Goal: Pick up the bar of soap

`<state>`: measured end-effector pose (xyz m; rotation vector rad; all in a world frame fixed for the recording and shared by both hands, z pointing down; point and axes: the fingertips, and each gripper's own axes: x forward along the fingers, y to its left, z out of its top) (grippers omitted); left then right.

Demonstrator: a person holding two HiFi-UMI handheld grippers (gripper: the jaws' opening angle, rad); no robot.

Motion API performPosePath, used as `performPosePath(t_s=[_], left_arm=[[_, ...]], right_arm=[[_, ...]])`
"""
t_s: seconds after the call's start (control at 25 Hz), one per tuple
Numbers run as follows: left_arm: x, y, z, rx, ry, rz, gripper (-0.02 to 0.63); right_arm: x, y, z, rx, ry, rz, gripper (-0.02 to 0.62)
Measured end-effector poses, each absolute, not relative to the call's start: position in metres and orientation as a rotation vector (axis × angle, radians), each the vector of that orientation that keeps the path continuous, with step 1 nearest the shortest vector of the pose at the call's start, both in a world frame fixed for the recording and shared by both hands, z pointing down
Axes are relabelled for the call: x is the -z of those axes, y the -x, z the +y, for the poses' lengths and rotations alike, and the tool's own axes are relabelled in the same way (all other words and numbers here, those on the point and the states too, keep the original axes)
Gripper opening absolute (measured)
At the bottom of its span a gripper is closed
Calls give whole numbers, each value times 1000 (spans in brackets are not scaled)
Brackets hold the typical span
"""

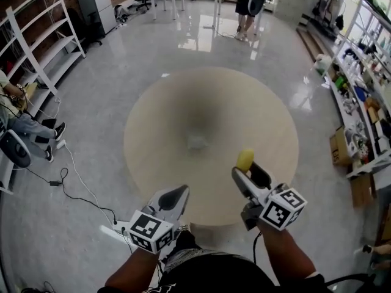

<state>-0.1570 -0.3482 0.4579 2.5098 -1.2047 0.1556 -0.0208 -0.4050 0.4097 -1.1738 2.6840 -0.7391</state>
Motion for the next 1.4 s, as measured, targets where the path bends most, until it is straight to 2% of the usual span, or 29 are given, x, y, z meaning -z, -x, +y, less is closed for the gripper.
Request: performPosePath(t_s=[0.28, 0.6, 1.0, 1.4], left_arm=[[-442, 83, -257, -101, -2503, -1247, 6], [-422, 16, -184, -55, -2546, -1257, 6], [-393, -9, -139, -115, -2587, -1308, 6], [-367, -25, -114, -148, -2638, -1286, 6]], right_arm=[[-378, -68, -279, 675, 1067, 2662, 264], [-361, -131, -176, 652, 986, 2676, 264], [-357, -176, -115, 646, 955, 2628, 264], [-356, -191, -81, 676, 948, 2565, 264]])
